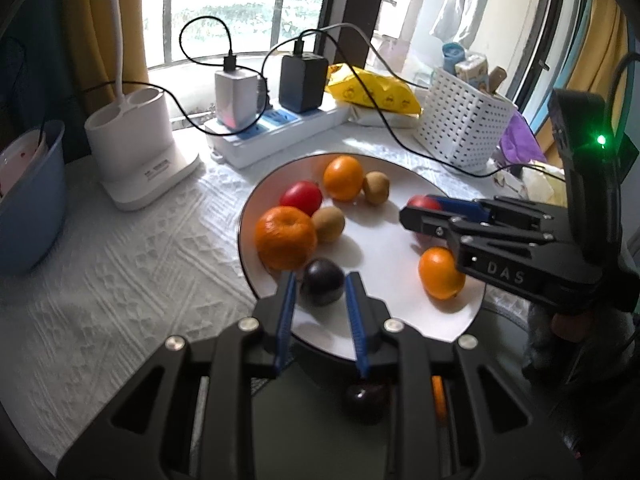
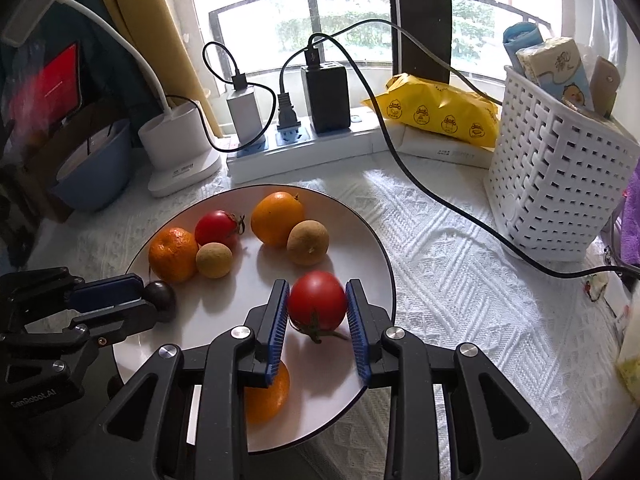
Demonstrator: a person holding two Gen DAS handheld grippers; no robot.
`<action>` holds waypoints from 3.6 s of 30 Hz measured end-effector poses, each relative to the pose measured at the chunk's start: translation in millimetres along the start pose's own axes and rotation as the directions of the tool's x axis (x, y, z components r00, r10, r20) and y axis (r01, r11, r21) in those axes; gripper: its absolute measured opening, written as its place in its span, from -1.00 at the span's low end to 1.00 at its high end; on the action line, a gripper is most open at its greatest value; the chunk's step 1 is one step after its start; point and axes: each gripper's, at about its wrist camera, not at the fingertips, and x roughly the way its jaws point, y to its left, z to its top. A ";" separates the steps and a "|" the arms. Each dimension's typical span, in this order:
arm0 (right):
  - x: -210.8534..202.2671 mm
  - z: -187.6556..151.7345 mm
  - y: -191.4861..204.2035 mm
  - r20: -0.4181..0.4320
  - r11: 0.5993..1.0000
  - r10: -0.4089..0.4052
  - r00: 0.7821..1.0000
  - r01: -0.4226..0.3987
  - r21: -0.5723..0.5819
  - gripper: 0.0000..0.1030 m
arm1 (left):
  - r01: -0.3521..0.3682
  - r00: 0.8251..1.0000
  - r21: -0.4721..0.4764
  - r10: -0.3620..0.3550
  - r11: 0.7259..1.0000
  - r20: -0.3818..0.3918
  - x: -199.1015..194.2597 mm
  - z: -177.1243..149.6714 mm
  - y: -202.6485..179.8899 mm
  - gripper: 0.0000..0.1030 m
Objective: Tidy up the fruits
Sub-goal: 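Lower plum and tomato onto the plate and open both grippers, then move both open grippers back over the glass tray, then grasp the large orange with the right gripper while the left grasps a dark plum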
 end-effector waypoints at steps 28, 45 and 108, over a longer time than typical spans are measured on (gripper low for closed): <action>-67.5 -9.1 30.2 0.080 1.000 -0.022 0.997 0.023 -0.013 -0.37 | -0.023 0.991 -0.011 0.025 1.000 0.128 -72.8 -13.4 -1.3 -0.40; -100.6 -39.1 62.1 0.096 0.999 -0.022 0.995 0.027 -0.042 -0.37 | -0.027 0.986 -0.028 0.032 0.999 0.165 -110.2 -48.3 0.8 -0.33; -73.6 -87.2 71.4 -0.011 0.996 0.070 0.998 -0.070 -0.062 -0.09 | -0.060 0.996 -0.073 0.065 0.996 0.068 -87.0 -92.8 -8.3 -0.16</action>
